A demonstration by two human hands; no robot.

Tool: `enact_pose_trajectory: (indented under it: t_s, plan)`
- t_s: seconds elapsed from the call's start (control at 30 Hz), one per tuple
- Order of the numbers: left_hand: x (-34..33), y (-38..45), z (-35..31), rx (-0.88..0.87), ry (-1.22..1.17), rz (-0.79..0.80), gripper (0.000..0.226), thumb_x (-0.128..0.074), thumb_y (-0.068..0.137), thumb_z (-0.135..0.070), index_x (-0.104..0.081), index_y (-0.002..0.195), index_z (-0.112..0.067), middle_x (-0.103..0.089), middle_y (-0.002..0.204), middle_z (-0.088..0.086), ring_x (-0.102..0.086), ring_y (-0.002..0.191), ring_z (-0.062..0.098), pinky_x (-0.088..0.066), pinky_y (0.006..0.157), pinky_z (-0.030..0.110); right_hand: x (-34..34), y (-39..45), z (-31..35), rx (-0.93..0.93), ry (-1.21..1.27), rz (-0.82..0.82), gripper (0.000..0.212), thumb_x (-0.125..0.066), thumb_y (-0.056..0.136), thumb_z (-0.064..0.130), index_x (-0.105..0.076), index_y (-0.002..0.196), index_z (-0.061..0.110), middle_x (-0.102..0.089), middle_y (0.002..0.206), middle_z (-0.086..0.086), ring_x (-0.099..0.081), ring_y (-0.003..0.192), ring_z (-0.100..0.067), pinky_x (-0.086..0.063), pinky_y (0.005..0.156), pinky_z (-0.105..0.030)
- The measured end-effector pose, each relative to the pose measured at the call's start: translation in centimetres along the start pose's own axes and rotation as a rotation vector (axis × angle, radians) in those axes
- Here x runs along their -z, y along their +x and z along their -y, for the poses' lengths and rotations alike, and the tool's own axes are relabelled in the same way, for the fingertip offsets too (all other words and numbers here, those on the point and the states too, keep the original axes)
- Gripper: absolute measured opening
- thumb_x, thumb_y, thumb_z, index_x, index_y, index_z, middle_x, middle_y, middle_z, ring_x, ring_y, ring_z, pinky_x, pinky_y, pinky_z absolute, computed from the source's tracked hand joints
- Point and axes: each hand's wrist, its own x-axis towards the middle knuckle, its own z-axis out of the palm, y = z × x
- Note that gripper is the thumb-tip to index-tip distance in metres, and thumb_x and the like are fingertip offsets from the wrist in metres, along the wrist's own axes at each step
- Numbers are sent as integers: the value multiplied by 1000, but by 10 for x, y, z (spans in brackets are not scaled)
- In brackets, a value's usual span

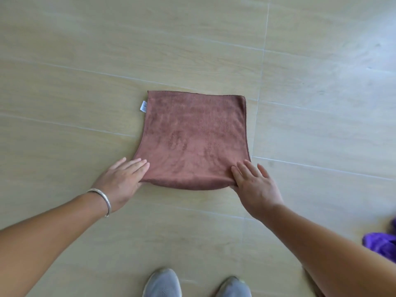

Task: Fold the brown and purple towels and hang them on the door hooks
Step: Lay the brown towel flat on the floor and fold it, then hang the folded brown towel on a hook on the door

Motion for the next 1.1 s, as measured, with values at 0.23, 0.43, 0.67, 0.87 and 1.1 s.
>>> enact_pose_trajectory:
  t_s: [0.23,0.43,0.67,0.87,1.1]
  plan:
    - [157,-40,1,52,-108,34,54,-91,55,-3,-74,106,-11,-73,108,4,-70,98,21,-53,87,46,158,-72,-17,53,-4,-63,49,-29,94,46,-69,105,22,-68,113,1,-61,115,-22,-48,97,-43]
    - [324,-63,-4,101,-173,160,30,-57,95,-29,-65,123,-26,-61,132,-10,-53,126,9,-32,110,26,315,-140,-27,143,6,84,79,8,90,56,-41,140,21,-40,147,6,-23,144,-15,-15,118,-37]
    - [547,-114,-5,89,-265,342,30,-33,103,-40,-54,124,-35,-58,123,-16,-52,118,17,-41,96,34,518,-246,-35,235,88,43,57,-15,102,51,-49,138,24,-45,146,11,-30,140,-8,-20,115,-26]
    - [704,-145,-18,75,-172,245,20,-37,99,-44,-54,108,-47,-59,97,-19,-57,92,14,-49,83,39,648,-326,-47,140,-20,-148,52,-17,100,47,-61,119,26,-60,122,13,-47,125,-10,-33,104,-29]
    - [857,-160,-35,185,-168,-39,21,-43,99,-44,-64,99,-41,-61,87,-16,-58,87,13,-47,74,29,784,-385,-67,45,-12,-371,35,-34,101,43,-64,117,30,-63,112,13,-51,116,-9,-37,99,-27]
